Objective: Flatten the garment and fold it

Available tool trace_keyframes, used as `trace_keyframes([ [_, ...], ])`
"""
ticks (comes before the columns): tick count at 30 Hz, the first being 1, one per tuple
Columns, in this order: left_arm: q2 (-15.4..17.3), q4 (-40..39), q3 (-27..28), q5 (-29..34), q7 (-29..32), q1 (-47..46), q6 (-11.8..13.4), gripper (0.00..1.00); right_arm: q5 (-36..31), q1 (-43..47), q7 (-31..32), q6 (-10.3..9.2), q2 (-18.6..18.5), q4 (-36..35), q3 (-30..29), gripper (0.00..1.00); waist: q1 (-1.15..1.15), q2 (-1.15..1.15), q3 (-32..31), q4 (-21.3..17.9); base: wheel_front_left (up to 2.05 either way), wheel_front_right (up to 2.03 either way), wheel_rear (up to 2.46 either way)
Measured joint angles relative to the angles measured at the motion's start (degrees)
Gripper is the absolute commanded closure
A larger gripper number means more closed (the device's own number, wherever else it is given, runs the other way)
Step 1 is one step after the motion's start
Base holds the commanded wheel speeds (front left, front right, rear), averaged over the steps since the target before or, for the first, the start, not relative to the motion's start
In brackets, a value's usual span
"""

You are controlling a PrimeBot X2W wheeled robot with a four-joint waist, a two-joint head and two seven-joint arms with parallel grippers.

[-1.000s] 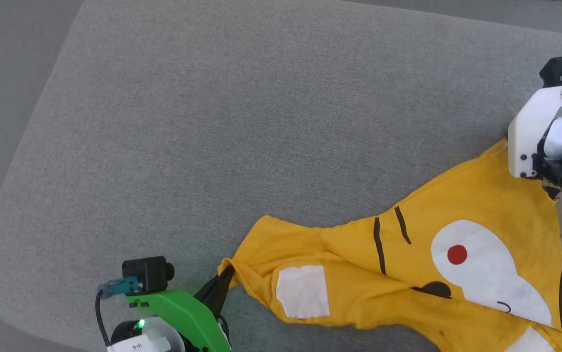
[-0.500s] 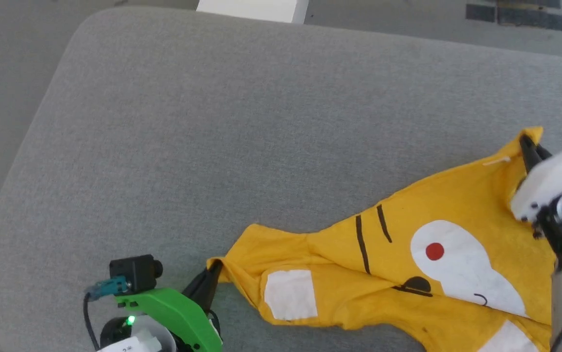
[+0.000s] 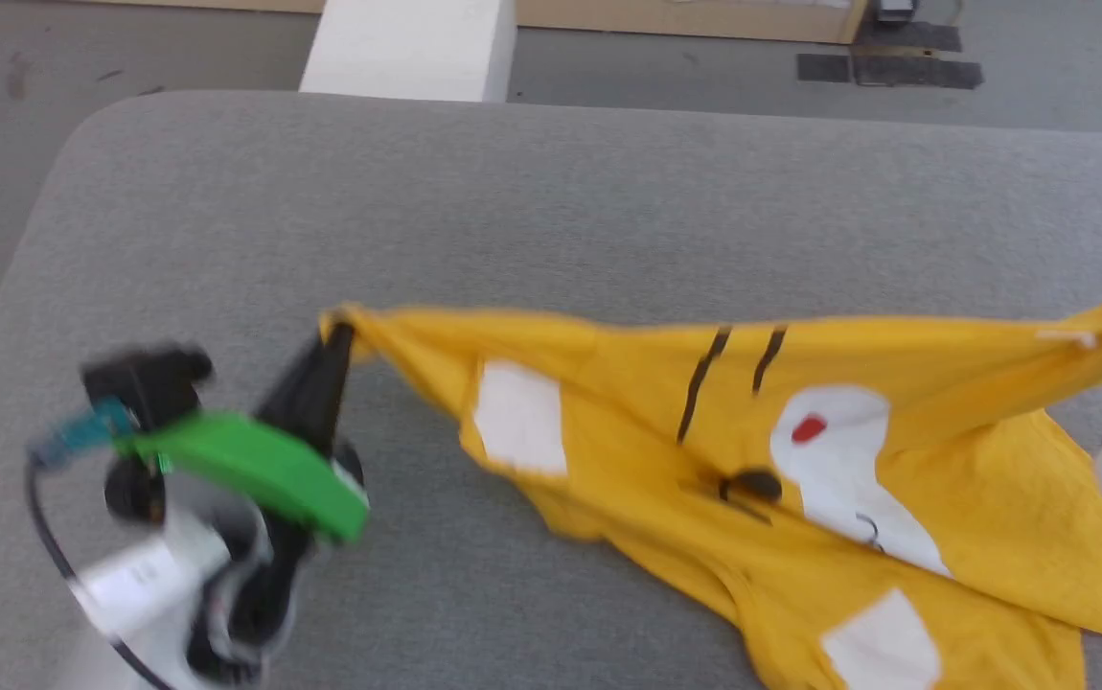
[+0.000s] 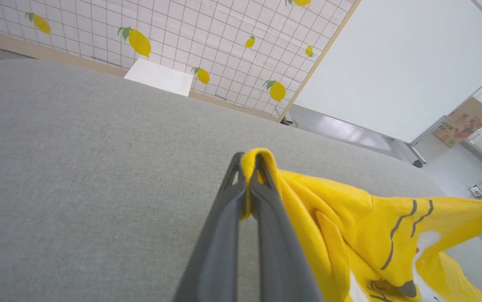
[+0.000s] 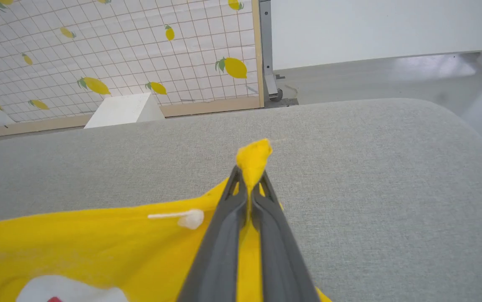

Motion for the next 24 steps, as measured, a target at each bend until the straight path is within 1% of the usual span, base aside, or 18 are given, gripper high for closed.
trace_keyframes([
  [2, -0.1, 0.5, 1.1, -2.5, 0.9, -4.6, -0.8, 1.0, 0.1, -1.8, 2.1, 0.0, -1.9, -0.9, 0.6, 1.0, 0.0, 0.0, 0.2, -0.7, 0.0, 0.0, 0.0],
  [5, -0.3, 2.1, 3.3, -5.8, 2.2, -13.7, -1.8, 1.0, 0.3, -7.4, 6.0, 0.0, -5.2, -1.7, 2.1, 1.0, 0.0, 0.0, 1.3, -1.6, 0.0, 0.0, 0.0],
  [8, -0.8, 5.3, 5.6, -8.6, 3.0, -22.1, -1.8, 1.0, 0.6, -14.7, 8.7, 0.0, -8.3, -0.1, 4.2, 1.0, 0.0, 0.0, 3.1, -2.3, 0.0, 0.0, 0.0],
  [10, -0.4, 7.7, 6.3, -8.6, 3.4, -27.5, -1.6, 1.0, 0.7, -19.8, 10.2, 0.0, -9.7, 1.4, 5.9, 1.0, 0.0, 0.0, 4.3, -2.8, 0.0, 0.0, 0.0],
  [13, 0.2, 11.7, 6.8, -7.4, 3.5, -36.5, -0.6, 1.0, 0.8, -27.6, 11.8, 0.0, -11.4, 4.4, 8.9, 1.0, 0.0, 0.0, 6.6, -3.6, 0.0, 0.0, 0.0],
  [17, 1.4, 16.5, 6.7, -3.3, 2.4, -49.1, 0.7, 1.0, 0.5, -37.9, 12.5, 0.0, -12.3, 8.8, 11.9, 1.0, 0.0, 0.0, 10.1, -4.6, 0.0, 0.0, 0.0],
  [20, 2.2, 19.5, 6.4, 0.2, 0.3, -57.7, 1.9, 1.0, -0.1, -45.0, 12.0, 0.01, -12.4, 12.2, 13.3, 1.0, 0.0, 0.0, 12.9, -5.3, 0.0, 0.0, 0.0],
  [24, 3.3, 23.4, 6.3, 5.1, -4.7, -67.3, 3.1, 1.0, -3.3, -53.1, 9.0, 0.01, -12.1, 16.4, 13.9, 1.0, 0.01, 0.0, 16.5, -6.0, 0.0, 0.0, 0.0],
])
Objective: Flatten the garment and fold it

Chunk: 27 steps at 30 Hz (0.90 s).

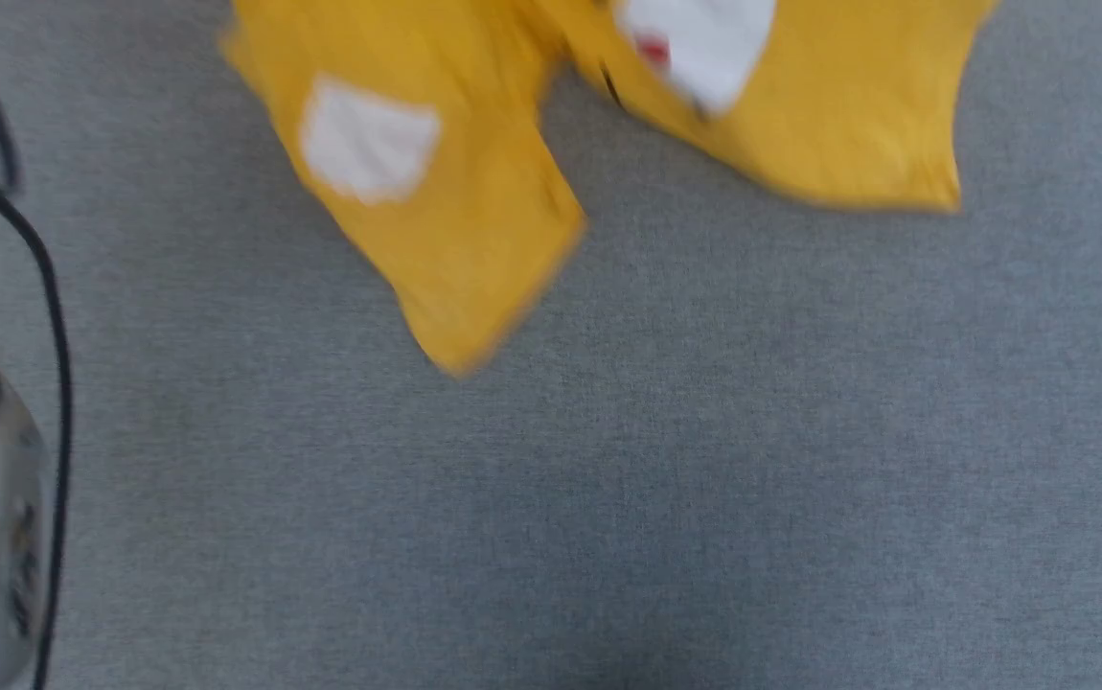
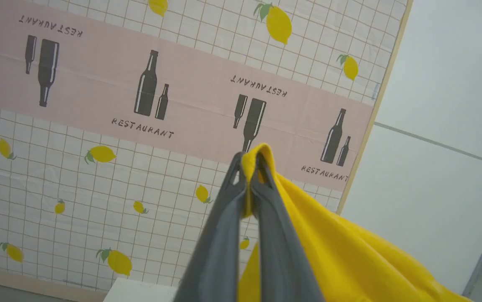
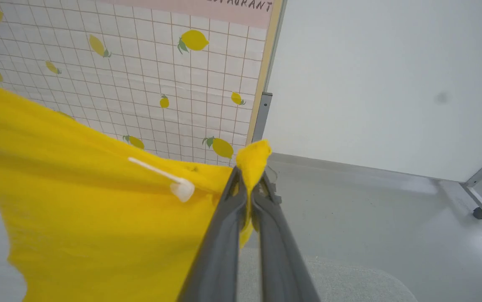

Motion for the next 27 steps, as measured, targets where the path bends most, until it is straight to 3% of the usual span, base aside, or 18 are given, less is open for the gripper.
trace_keyframes([
  [6, 0.5, 3.4, 1.4, 3.1, -10.4, -10.3, 0.0, 1.0, -6.6, -8.8, -7.1, 0.03, 2.1, 3.6, 0.1, 1.0, 0.0, 0.0, 4.1, -1.1, 0.0, 0.0, 0.0],
  [10, 0.9, 4.6, 2.3, 4.1, -17.6, -14.6, -1.9, 1.0, -9.9, -12.9, -13.3, 0.03, 2.8, 4.8, -0.1, 1.0, 0.0, 0.0, 5.9, -1.8, 0.0, 0.0, 0.0],
  [14, 1.6, 6.7, 1.8, 4.8, -19.5, -14.5, -4.3, 1.0, -10.7, -13.5, -17.9, 0.03, 2.9, 6.8, 0.2, 1.0, 0.0, 0.0, 6.7, -1.7, 0.0, 0.0, 0.0],
  [20, 3.8, 13.3, -2.0, 6.3, -18.2, -2.9, -7.4, 1.0, -7.8, -6.0, -20.5, 0.02, 2.1, 11.4, 3.7, 1.0, 0.0, 0.0, 5.8, -0.5, 0.0, 0.0, 0.0],
  [27, 6.1, 16.3, -8.3, 6.6, -8.6, 18.6, -10.9, 1.0, 0.8, 10.8, -20.7, 0.02, 0.5, 11.3, 9.0, 1.0, -0.01, 0.0, 1.8, 0.5, 0.0, 0.0, 0.0],
])
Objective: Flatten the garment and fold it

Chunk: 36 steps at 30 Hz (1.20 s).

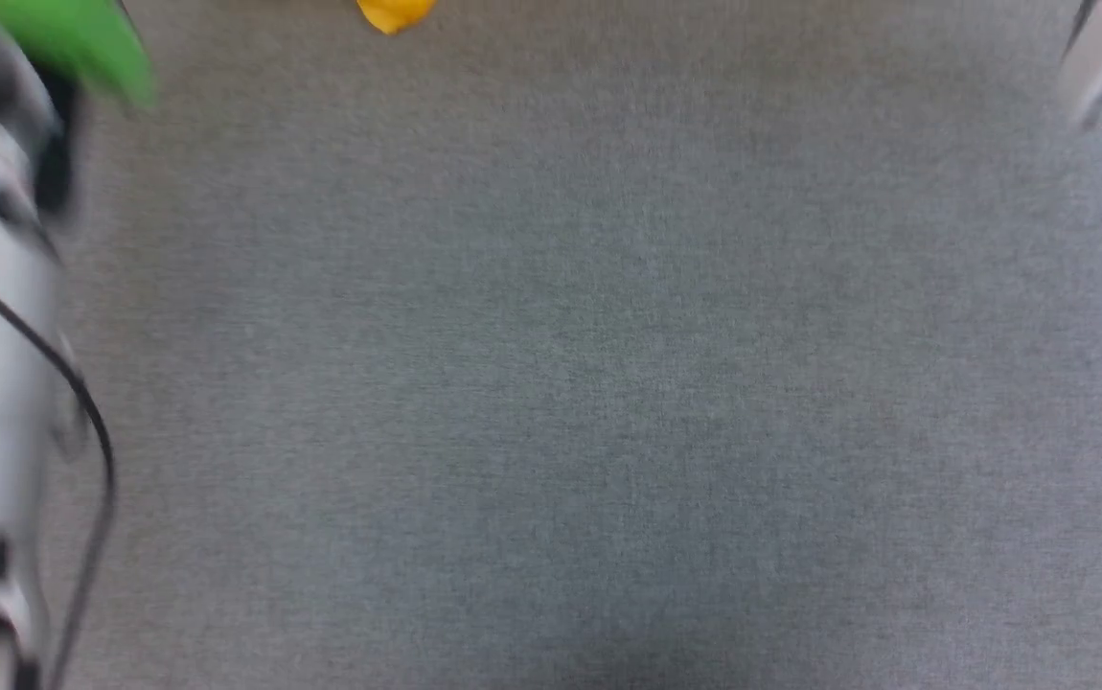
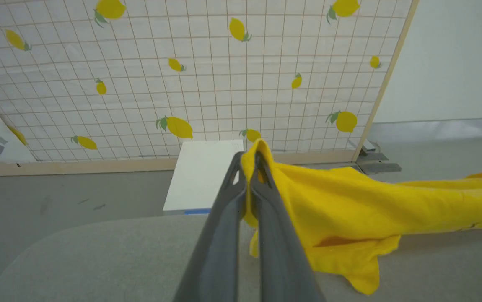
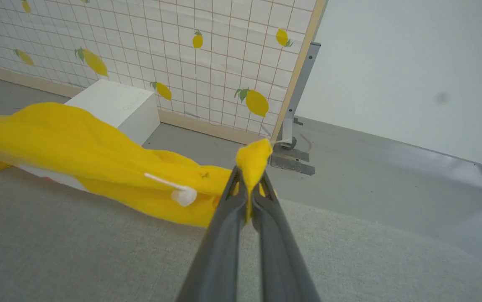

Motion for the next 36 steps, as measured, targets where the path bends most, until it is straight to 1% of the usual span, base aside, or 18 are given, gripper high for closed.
trace_keyframes([
  [2, 0.2, -0.9, -1.1, -1.6, 3.4, 6.0, -0.7, 1.0, 2.0, 5.1, 0.7, 0.0, -0.5, -1.5, 0.8, 1.0, 0.0, 0.0, -1.4, 0.3, 0.0, 0.0, 0.0],
  [5, 0.2, -4.6, -2.2, -5.4, 8.3, 16.7, -1.4, 1.0, 4.8, 13.7, 2.4, 0.0, -1.3, -4.8, 1.1, 1.0, 0.0, 0.0, -3.9, 0.7, 0.0, 0.0, 0.0],
  [9, 0.3, -10.4, -3.9, -9.6, 13.9, 29.0, -1.6, 1.0, 6.7, 24.1, 3.5, 0.0, -1.7, -9.1, -1.4, 1.0, -0.01, 0.0, -7.1, 1.3, 0.0, 0.0, 0.0],
  [11, 0.3, -13.4, -4.4, -11.2, 16.2, 34.7, -1.4, 1.0, 6.8, 29.0, 3.6, -0.01, -1.4, -11.2, -3.1, 1.0, -0.01, 0.0, -8.6, 1.6, 0.0, 0.0, 0.0],
  [15, 0.5, -20.5, -5.5, -14.2, 19.9, 44.7, 0.0, 1.0, 6.9, 38.2, 4.4, -0.01, 1.5, -14.8, -6.5, 1.0, -0.01, 0.0, -11.6, 2.2, 0.0, 0.0, 0.0],
  [19, 0.5, -25.6, -6.1, -16.7, 22.2, 51.8, 1.7, 1.0, 6.7, 44.8, 5.3, -0.01, 3.8, -17.8, -8.1, 1.0, -0.01, 0.0, -13.9, 2.6, 0.0, 0.0, 0.0],
  [21, 0.7, -28.1, -6.5, -17.5, 23.5, 55.5, 2.9, 1.0, 6.6, 48.0, 6.1, -0.01, 4.9, -19.2, -9.6, 1.0, -0.01, 0.0, -15.1, 2.8, 0.0, 0.0, 0.0],
  [25, 2.2, -31.8, -6.6, -18.3, 25.5, 61.7, 5.0, 1.0, 5.9, 53.3, 7.6, -0.01, 6.8, -21.5, -12.7, 1.0, -0.01, 0.0, -17.1, 3.1, 0.0, 0.0, 0.0],
  [28, 2.9, -33.4, -6.4, -18.5, 25.9, 64.7, 6.8, 1.0, 5.4, 56.9, 8.9, -0.01, 8.3, -22.8, -15.1, 1.0, -0.01, 0.0, -18.3, 3.4, 0.0, 0.0, 0.0],
  [32, 3.7, -34.6, -6.2, -18.5, 25.9, 67.2, 8.0, 1.0, 4.2, 61.2, 10.9, -0.01, 10.3, -23.6, -17.3, 1.0, -0.01, 0.0, -19.4, 3.9, 0.0, 0.0, 0.0],
  [36, 4.0, -35.1, -7.0, -16.6, 24.2, 68.5, 8.1, 1.0, 4.1, 64.0, 11.2, -0.01, 11.5, -23.8, -17.8, 1.0, -0.01, 0.0, -20.1, 4.2, 0.0, 0.0, 0.0],
])
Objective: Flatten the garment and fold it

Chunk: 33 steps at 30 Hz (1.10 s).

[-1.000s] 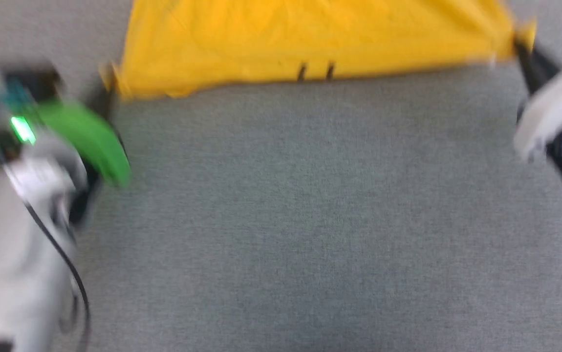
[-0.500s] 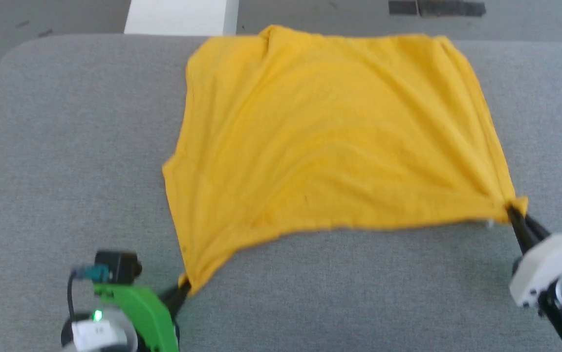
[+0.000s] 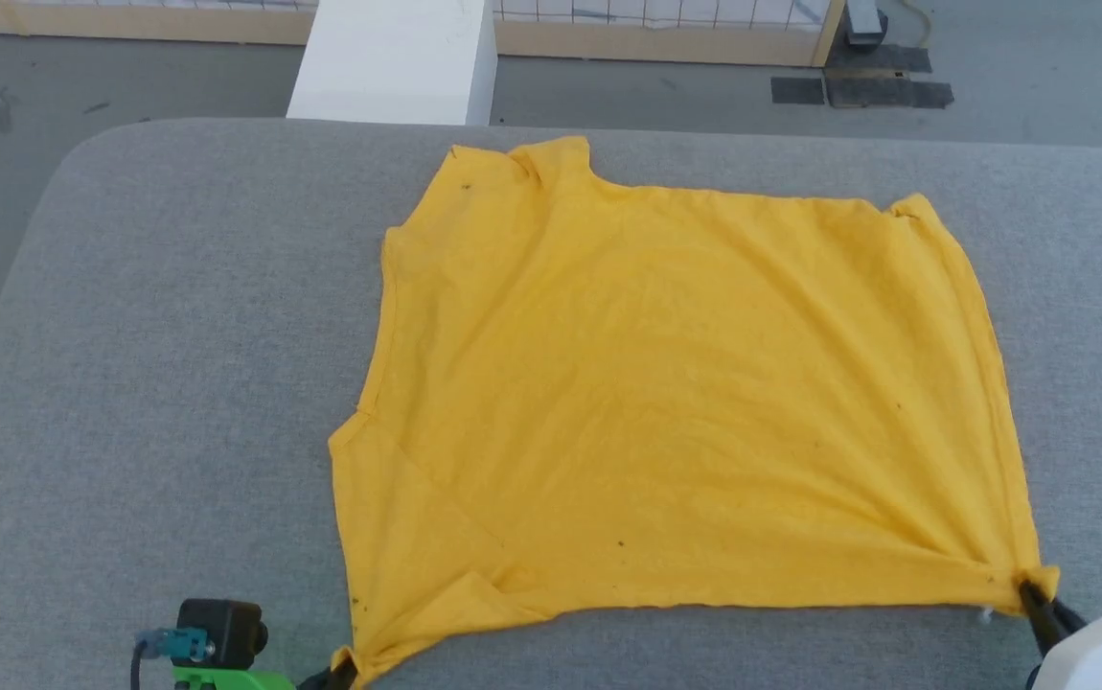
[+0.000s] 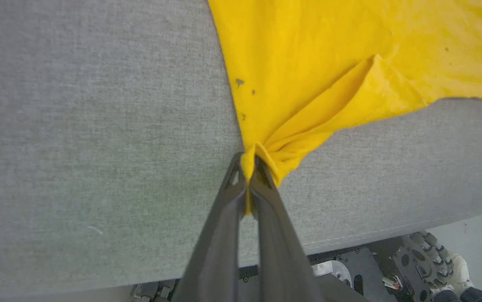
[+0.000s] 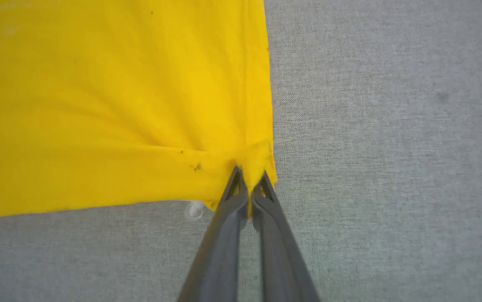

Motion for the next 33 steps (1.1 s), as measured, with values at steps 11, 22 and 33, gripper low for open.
trace_keyframes([
  [11, -5.2, 1.4, -2.4, 15.4, -24.0, -6.7, -0.9, 1.0, 0.8, 1.3, -16.9, -0.02, -1.6, -0.4, 6.8, 1.0, 0.0, 0.0, 0.1, -0.1, 0.0, 0.0, 0.0],
  [22, -5.2, 9.9, -3.7, 22.0, -29.0, -26.3, -5.6, 1.0, 1.8, -10.0, -17.7, -0.02, -7.3, 2.8, 9.2, 1.0, 0.0, 0.0, 2.4, -1.0, 0.0, 0.0, 0.0],
  [33, -3.0, 19.8, -4.0, 20.0, -22.9, -41.0, -10.2, 1.0, 3.3, -22.4, -11.0, -0.02, -11.5, 9.5, 11.7, 1.0, 0.01, 0.0, 7.7, -2.1, 0.0, 0.0, 0.0],
])
